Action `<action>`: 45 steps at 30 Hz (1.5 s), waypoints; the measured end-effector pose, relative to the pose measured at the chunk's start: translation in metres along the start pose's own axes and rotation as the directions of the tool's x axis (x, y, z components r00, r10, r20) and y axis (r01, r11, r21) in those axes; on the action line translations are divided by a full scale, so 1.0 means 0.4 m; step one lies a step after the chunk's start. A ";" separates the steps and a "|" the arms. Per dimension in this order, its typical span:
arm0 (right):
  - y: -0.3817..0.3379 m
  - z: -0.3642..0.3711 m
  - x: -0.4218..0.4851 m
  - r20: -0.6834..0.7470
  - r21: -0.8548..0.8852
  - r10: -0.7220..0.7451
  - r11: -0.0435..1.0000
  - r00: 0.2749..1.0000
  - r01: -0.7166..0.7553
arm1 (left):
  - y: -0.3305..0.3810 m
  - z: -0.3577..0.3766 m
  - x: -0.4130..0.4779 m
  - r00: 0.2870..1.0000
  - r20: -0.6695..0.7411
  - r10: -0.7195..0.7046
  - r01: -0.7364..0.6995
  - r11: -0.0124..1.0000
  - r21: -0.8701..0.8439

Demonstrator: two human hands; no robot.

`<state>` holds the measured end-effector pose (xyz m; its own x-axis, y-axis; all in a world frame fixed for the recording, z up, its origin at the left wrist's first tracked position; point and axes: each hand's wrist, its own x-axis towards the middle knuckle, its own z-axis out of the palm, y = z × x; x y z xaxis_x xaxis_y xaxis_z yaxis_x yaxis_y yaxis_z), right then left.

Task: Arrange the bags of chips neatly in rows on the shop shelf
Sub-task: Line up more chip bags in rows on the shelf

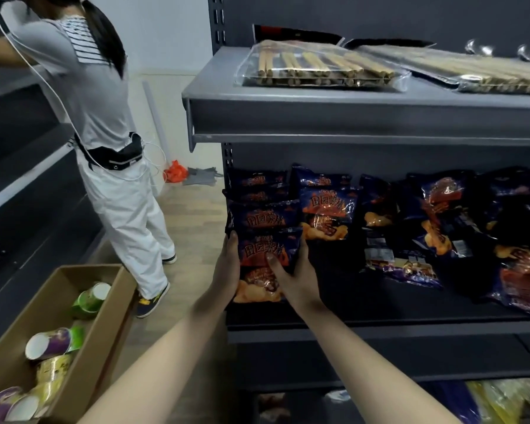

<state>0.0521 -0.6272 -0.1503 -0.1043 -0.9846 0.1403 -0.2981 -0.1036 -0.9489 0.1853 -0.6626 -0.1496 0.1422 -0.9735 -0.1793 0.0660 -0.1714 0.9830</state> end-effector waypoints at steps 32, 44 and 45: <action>0.012 0.006 0.005 -0.039 -0.144 -0.045 0.989 0.998 0.039 | -0.013 0.004 -0.013 0.981 -0.095 0.167 -0.151 0.977 0.150; -0.005 -0.044 -0.004 -0.015 0.011 -0.045 0.999 0.999 0.045 | 0.037 0.007 -0.009 0.908 -0.197 0.370 -0.296 0.898 0.326; 0.000 -0.054 -0.003 -0.007 0.026 -0.043 0.999 0.999 0.044 | 0.047 0.008 -0.013 0.900 -0.210 0.383 -0.303 0.894 0.331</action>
<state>0.0318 -0.6229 -0.1446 -0.0975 -0.9782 0.1833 -0.2779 -0.1501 -0.9488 0.1825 -0.6611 -0.1302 0.3609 -0.9094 0.2067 -0.3115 0.0913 0.9459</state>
